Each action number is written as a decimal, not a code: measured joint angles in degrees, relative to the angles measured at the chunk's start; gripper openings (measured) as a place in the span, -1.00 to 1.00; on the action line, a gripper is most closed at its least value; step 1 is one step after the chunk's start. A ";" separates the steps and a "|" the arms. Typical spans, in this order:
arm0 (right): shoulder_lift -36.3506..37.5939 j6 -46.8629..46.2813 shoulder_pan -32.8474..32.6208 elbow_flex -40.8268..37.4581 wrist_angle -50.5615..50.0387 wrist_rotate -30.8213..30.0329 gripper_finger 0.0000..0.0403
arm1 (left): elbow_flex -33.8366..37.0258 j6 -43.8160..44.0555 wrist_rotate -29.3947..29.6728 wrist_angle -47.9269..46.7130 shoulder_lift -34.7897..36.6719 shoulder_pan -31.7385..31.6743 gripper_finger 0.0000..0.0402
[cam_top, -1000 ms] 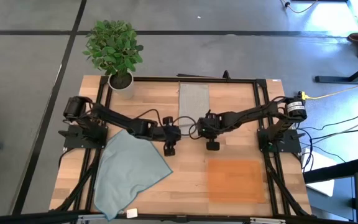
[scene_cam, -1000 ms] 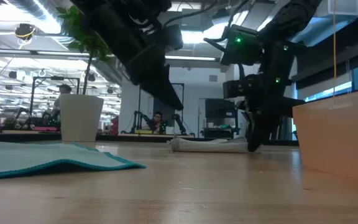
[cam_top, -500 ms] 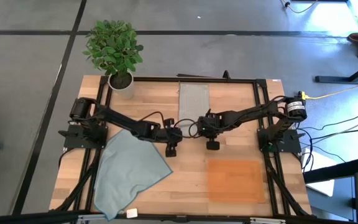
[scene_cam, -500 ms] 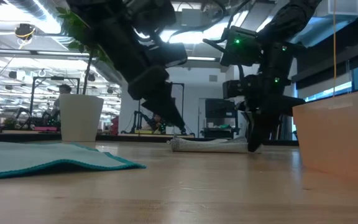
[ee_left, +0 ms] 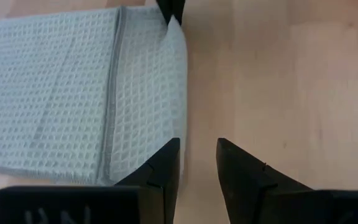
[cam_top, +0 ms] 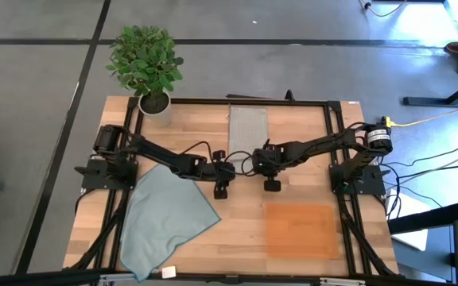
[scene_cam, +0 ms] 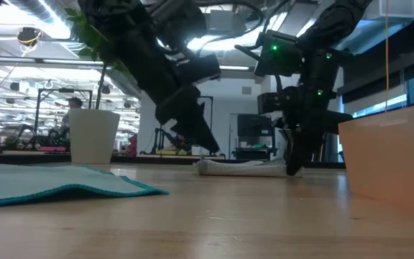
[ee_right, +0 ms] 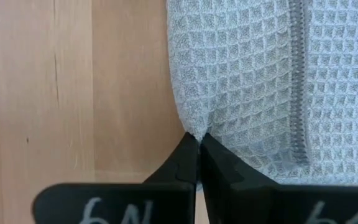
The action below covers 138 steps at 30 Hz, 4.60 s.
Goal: Roll microfiber towels into tight, uniform cylinder then place into a basket
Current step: Roll the gray microfiber towel
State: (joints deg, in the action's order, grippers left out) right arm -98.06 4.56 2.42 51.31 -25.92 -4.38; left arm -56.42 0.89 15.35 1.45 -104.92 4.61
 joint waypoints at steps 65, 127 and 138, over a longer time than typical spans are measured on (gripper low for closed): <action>1.05 -1.65 0.52 4.28 -6.39 14.02 -0.95 | -9.95 2.92 -15.87 -21.39 -3.97 -4.29 -1.00; -1.27 -20.85 22.80 5.29 -10.68 21.17 -0.95 | -15.98 8.58 -25.85 -21.01 -7.63 -20.03 -1.00; -1.27 -20.77 22.84 5.14 -9.28 23.76 -0.68 | -15.87 8.55 -22.01 -21.09 -7.63 -19.49 -0.95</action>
State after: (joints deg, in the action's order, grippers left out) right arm -99.33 -16.21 25.26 56.45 -35.20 19.38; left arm -72.29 9.43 -6.66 -19.65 -112.55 -14.89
